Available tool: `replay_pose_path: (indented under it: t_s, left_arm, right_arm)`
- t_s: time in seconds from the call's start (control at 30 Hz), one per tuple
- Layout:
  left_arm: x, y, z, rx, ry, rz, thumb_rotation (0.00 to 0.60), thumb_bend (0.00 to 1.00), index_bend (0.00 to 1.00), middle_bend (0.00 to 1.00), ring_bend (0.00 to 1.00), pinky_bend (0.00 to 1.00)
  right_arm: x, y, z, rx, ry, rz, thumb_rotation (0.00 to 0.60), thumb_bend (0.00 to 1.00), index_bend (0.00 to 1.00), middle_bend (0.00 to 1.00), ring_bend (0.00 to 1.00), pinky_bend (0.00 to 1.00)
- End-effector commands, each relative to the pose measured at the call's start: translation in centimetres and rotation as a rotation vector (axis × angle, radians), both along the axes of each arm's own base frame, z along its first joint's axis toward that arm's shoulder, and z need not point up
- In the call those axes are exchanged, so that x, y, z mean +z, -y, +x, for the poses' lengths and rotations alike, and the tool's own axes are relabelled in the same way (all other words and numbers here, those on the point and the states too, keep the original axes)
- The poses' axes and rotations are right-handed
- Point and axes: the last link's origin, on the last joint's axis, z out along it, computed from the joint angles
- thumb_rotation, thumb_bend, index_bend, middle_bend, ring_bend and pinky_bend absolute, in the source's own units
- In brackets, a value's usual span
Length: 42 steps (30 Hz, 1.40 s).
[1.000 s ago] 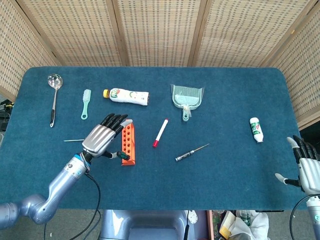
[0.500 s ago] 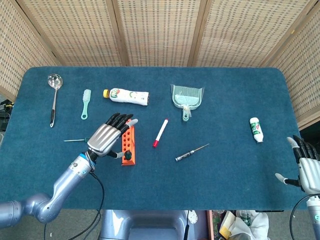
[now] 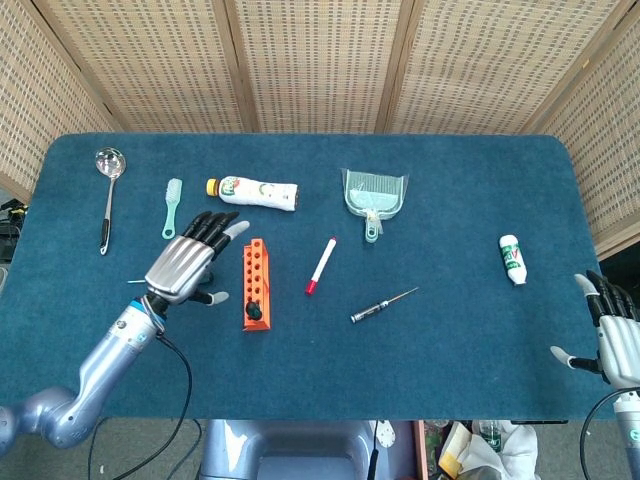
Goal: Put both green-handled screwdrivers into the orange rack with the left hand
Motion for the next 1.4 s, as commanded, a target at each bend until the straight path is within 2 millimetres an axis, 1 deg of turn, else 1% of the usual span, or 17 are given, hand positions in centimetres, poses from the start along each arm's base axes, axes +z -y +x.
replay_pose_path:
  t_s: [0.03,0.17,0.23,0.27,0.3,0.33,0.4,0.43,0.5,0.6,0.73,1.07,1.4]
  left_arm:
    - [0.9,-0.5,-2.5,0.057,-0.058,0.016,0.600,0.00,0.00,0.00,0.00,0.00]
    - [0.4,-1.1,-6.1,0.160,-0.148,-0.010,0.600,0.00,0.00,0.00,0.00,0.00]
    - [-0.2,-1.4,-7.4,0.197,-0.179,-0.025,0.600,0.00,0.00,0.00,0.00,0.00]
    - [-0.8,-1.6,-8.3,0.225,-0.193,-0.040,0.600,0.00,0.00,0.00,0.00,0.00]
    - [-1.2,-1.9,-8.7,0.239,-0.198,-0.047,0.600,0.00,0.01,0.00,0.00,0.00]
    - [-1.8,-2.1,-9.3,0.256,-0.200,-0.057,0.600,0.00,0.04,0.00,0.00,0.00]
    - [-2.8,-2.4,-10.1,0.279,-0.206,-0.070,0.600,0.00,0.19,0.00,0.00,0.00]
    - [-3.2,-2.5,-10.3,0.287,-0.209,-0.075,0.600,0.00,0.25,0.00,0.00,0.00]
    - [-3.7,-2.7,-10.5,0.296,-0.212,-0.081,0.600,0.02,0.35,0.00,0.00,0.00]
    - [-4.7,-3.2,-10.9,0.312,-0.220,-0.093,0.600,0.10,0.41,0.00,0.00,0.00]
    - [-5.5,-3.6,-11.0,0.325,-0.220,-0.097,0.600,0.15,0.41,0.00,0.00,0.00]
    - [-6.3,-5.1,-10.5,0.352,-0.181,-0.071,0.600,0.17,0.41,0.00,0.00,0.00]
    - [-7.8,-5.5,-11.1,0.382,-0.213,-0.103,0.600,0.19,0.41,0.00,0.00,0.00]
  right_arm:
    - [0.0,0.0,0.0,0.001,0.000,0.001,0.600,0.00,0.00,0.00,0.00,0.00]
    - [-0.2,0.0,0.1,0.003,-0.004,0.005,0.600,0.00,0.00,0.00,0.00,0.00]
    - [-0.2,0.0,0.1,0.004,-0.007,0.006,0.600,0.00,0.00,0.00,0.00,0.00]
    - [-0.3,0.0,0.2,0.004,-0.009,0.008,0.600,0.00,0.00,0.00,0.00,0.00]
    - [-0.3,0.0,0.2,0.004,-0.011,0.009,0.600,0.00,0.00,0.00,0.00,0.00]
    - [-0.4,0.0,0.2,0.004,-0.013,0.010,0.600,0.00,0.00,0.00,0.00,0.00]
    - [-0.5,0.0,0.2,0.001,-0.017,0.011,0.600,0.00,0.00,0.00,0.00,0.00]
    - [-0.5,0.1,0.1,0.000,-0.018,0.012,0.600,0.00,0.00,0.00,0.00,0.00]
    - [-0.6,0.1,0.1,-0.002,-0.019,0.012,0.600,0.00,0.00,0.00,0.00,0.00]
    - [-0.6,0.2,0.0,-0.006,-0.021,0.014,0.600,0.00,0.00,0.00,0.00,0.00]
    - [-0.6,0.3,0.0,-0.008,-0.021,0.016,0.600,0.00,0.00,0.00,0.00,0.00]
    - [-0.7,0.5,-0.2,-0.016,-0.023,0.020,0.600,0.00,0.00,0.00,0.00,0.00]
    - [-0.8,0.7,-0.4,-0.024,-0.023,0.025,0.600,0.00,0.00,0.00,0.00,0.00]
